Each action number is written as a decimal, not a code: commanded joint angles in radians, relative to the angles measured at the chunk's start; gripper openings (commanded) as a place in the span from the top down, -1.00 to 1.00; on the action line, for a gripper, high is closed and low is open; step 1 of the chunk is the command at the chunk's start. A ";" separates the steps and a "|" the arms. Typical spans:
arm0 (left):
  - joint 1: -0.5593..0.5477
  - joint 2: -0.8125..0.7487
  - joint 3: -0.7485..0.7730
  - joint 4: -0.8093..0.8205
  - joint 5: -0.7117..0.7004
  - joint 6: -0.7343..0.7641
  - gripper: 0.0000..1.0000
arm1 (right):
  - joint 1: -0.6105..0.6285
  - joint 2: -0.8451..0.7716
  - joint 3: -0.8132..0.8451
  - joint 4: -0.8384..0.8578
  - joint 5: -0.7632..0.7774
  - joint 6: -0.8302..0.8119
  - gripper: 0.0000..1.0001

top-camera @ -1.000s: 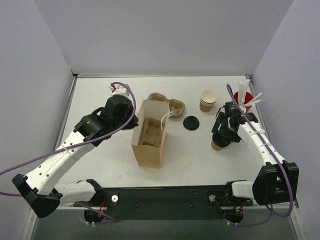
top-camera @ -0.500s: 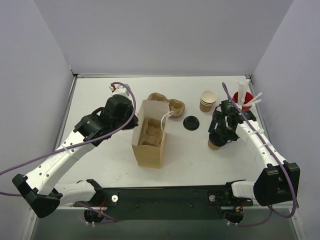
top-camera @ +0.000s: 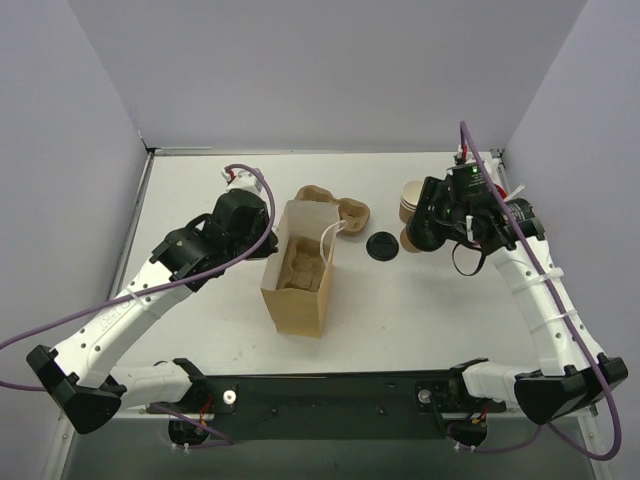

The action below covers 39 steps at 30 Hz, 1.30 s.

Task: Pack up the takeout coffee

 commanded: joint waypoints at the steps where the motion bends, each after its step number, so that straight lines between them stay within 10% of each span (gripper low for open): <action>1: -0.008 0.021 0.059 0.035 -0.001 0.056 1.00 | 0.027 -0.025 0.128 -0.091 -0.024 0.018 0.00; 18: -0.042 0.149 0.260 -0.077 -0.019 0.250 1.00 | 0.116 0.080 0.449 -0.101 -0.090 0.050 0.00; 39: -0.115 0.300 0.401 -0.120 -0.133 0.101 1.00 | 0.268 0.223 0.664 -0.106 -0.198 0.124 0.02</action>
